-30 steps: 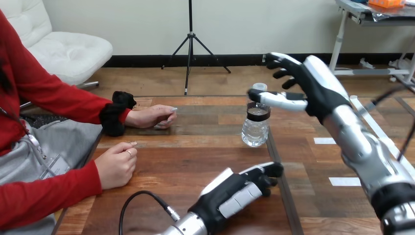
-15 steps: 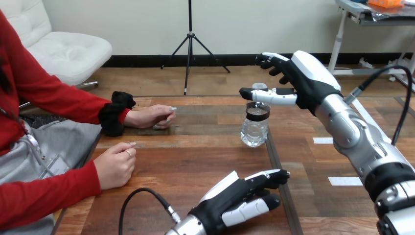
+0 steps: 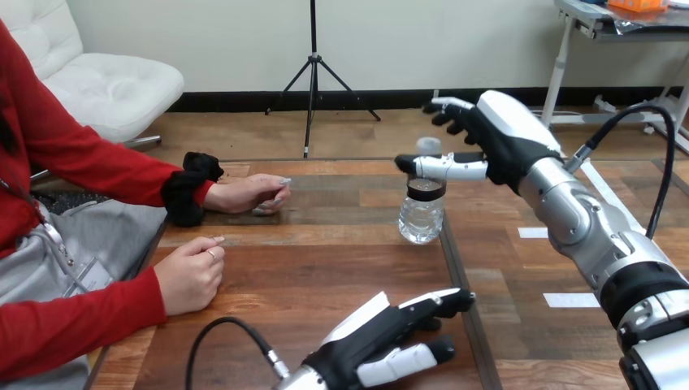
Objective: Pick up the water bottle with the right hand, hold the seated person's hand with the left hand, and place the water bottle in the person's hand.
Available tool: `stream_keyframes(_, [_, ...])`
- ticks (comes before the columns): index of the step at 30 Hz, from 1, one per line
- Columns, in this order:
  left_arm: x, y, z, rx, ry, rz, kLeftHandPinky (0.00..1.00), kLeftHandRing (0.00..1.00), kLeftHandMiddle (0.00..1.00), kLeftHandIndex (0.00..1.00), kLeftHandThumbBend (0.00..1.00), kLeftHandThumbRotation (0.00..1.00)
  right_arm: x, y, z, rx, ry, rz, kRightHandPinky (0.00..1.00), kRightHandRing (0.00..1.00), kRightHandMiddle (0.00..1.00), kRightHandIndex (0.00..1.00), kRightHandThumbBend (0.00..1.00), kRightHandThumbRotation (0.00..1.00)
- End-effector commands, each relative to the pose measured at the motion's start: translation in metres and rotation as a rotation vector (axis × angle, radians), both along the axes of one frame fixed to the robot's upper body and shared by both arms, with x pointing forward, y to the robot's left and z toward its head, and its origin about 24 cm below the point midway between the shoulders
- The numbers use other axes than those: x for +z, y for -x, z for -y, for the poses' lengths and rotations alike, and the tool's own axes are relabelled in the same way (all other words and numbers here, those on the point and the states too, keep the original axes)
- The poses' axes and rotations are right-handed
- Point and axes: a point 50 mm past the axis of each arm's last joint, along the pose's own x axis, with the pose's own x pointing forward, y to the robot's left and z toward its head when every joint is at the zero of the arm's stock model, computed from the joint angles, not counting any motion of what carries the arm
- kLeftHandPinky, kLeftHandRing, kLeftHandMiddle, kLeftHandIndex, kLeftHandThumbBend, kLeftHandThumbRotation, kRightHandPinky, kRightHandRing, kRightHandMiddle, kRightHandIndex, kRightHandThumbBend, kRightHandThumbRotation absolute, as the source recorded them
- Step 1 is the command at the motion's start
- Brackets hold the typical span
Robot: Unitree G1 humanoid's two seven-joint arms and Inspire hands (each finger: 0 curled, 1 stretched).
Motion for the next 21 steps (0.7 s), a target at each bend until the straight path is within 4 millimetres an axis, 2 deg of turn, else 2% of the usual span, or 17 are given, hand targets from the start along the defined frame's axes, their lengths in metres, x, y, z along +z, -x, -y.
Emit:
stream_keyframes(1, [-0.009, 0.006, -0.033, 0.053, -0.056, -0.035, 0.88, 0.92, 0.90, 0.90, 1.00, 0.99, 0.030, -0.013, -0.013, 0.016, 0.004, 0.078, 0.77, 0.83, 0.85, 0.88, 0.84, 0.70])
stream_keyframes(21, [0.001, 0.015, -0.052, 0.051, 0.040, -0.012, 0.87, 0.91, 0.90, 0.89, 1.00, 0.98, 0.019, -0.013, -0.009, -0.010, 0.061, 0.008, 0.78, 0.83, 0.86, 0.87, 0.86, 0.73])
